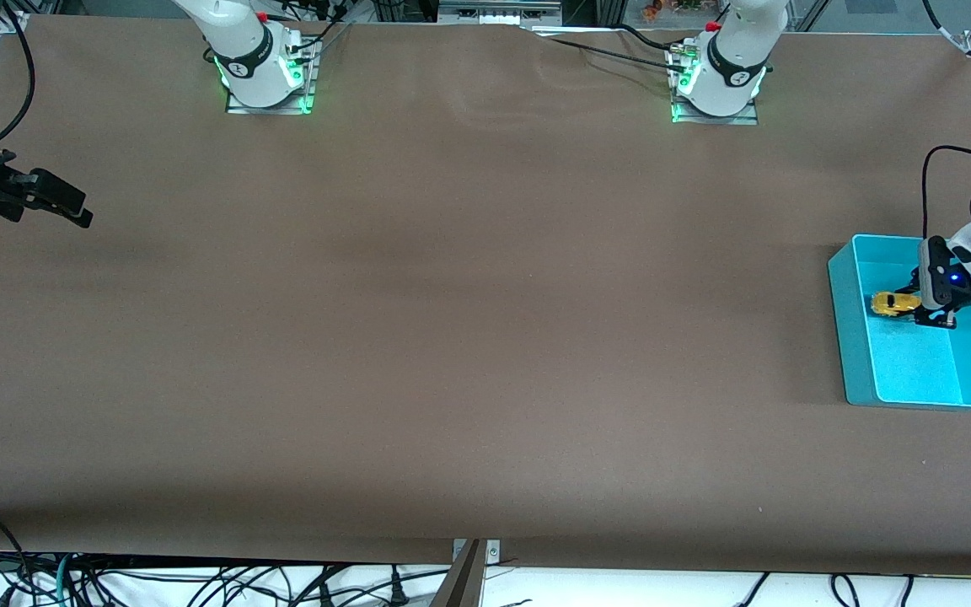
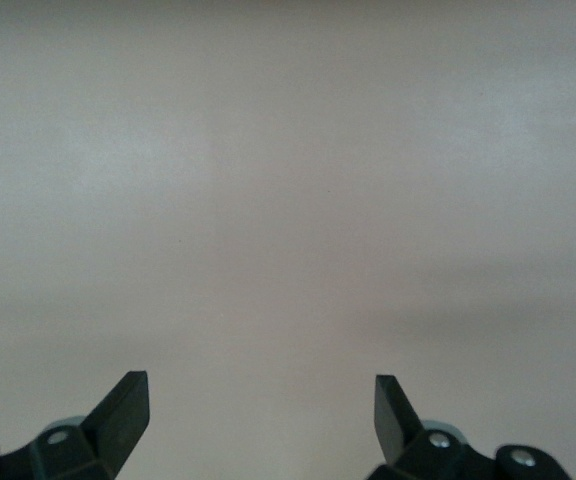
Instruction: Wind and store yellow beetle car
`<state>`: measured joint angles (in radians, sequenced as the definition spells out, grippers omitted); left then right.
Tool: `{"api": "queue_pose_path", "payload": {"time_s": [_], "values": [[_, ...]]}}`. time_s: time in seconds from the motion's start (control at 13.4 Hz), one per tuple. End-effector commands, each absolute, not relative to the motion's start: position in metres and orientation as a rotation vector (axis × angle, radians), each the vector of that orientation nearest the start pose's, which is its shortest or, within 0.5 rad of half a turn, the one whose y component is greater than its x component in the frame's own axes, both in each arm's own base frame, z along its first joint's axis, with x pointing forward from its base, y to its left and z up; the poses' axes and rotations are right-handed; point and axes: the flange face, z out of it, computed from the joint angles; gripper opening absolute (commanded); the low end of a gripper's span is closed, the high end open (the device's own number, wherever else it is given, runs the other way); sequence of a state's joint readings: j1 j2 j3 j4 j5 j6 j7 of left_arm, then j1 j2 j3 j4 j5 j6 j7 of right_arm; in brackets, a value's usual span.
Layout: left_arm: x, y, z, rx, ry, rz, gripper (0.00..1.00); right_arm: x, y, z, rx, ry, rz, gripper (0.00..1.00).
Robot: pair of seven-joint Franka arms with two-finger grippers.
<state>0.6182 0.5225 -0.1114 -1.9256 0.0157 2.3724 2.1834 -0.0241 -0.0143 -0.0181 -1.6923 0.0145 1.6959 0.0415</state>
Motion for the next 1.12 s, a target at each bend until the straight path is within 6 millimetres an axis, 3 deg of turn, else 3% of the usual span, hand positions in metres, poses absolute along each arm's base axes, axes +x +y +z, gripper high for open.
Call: {"api": "queue_pose_path", "payload": {"time_s": [0.0,0.07,0.22,0.37,0.45,0.6,0.82,1.05], "values": [[0.546,0.305,0.213,-2.12,2.404,-0.024,0.58,0.552,-0.022,0.593,-3.122,0.146,-0.031,1.0],[0.548,0.305,0.219,-2.121,2.398,-0.023,0.68,0.552,-0.021,0.593,-3.124,0.144,-0.031,1.0],[0.549,0.301,0.238,-2.171,2.367,-0.013,0.7,0.552,-0.02,0.594,-3.121,0.146,-0.031,1.0],[0.548,0.295,0.267,-2.296,2.274,0.008,0.78,0.551,-0.019,0.595,-3.116,0.147,-0.026,1.0],[0.554,0.279,0.29,-2.365,2.219,0.02,0.81,0.551,-0.019,0.596,-3.116,0.144,-0.028,1.0],[0.559,0.241,0.337,-2.597,1.994,0.066,1.0,0.552,-0.019,0.597,-3.116,0.149,-0.026,1.0],[0.57,0.152,0.391,-2.992,1.515,0.043,1.0,0.551,-0.019,0.597,-3.116,0.149,-0.021,1.0],[0.576,0.063,0.459,-3.148,1.033,0.084,1.0,0.551,-0.02,0.597,-3.115,0.151,-0.021,1.0]]}}
